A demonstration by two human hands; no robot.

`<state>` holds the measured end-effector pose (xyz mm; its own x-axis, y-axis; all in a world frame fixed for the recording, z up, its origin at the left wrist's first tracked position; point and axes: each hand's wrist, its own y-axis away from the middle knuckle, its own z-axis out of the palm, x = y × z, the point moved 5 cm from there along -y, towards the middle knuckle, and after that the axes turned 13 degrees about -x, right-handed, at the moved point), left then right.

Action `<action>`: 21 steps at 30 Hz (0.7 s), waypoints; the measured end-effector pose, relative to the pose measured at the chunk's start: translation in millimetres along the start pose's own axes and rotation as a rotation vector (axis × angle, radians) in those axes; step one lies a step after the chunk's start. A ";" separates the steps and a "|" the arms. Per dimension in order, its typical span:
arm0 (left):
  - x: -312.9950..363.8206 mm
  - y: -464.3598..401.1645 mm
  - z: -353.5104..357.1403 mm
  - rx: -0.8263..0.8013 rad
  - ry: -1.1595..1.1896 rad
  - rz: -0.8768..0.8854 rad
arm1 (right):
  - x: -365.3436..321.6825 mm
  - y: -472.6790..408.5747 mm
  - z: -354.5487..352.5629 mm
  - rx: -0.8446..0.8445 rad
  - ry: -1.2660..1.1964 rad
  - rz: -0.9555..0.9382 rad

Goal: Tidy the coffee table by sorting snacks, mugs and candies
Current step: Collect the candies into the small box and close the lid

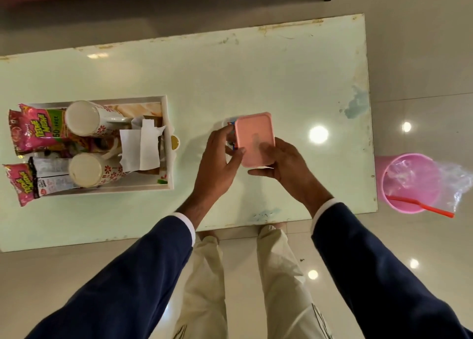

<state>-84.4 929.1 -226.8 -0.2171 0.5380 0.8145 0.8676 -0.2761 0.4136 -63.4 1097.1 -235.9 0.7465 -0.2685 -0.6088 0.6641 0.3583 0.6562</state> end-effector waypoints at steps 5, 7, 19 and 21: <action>-15.9 -7.5 -7.2 0.021 0.080 -0.198 | -9.0 -13.8 11.8 0.292 0.543 -0.034; -22.0 -12.1 -11.1 0.057 0.083 -0.236 | -12.0 -21.2 18.1 0.338 0.813 -0.058; -34.8 -34.0 -14.2 -0.005 -0.183 -0.212 | -12.3 -46.6 11.9 0.427 1.248 0.049; -36.1 -35.4 -14.2 -0.029 -0.171 -0.224 | -8.0 -49.5 6.7 0.407 1.155 0.084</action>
<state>-113.6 908.1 -265.1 -0.3209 0.7141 0.6222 0.7931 -0.1564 0.5886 -101.9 1075.5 -260.5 0.4496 0.7660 -0.4595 0.7348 -0.0246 0.6778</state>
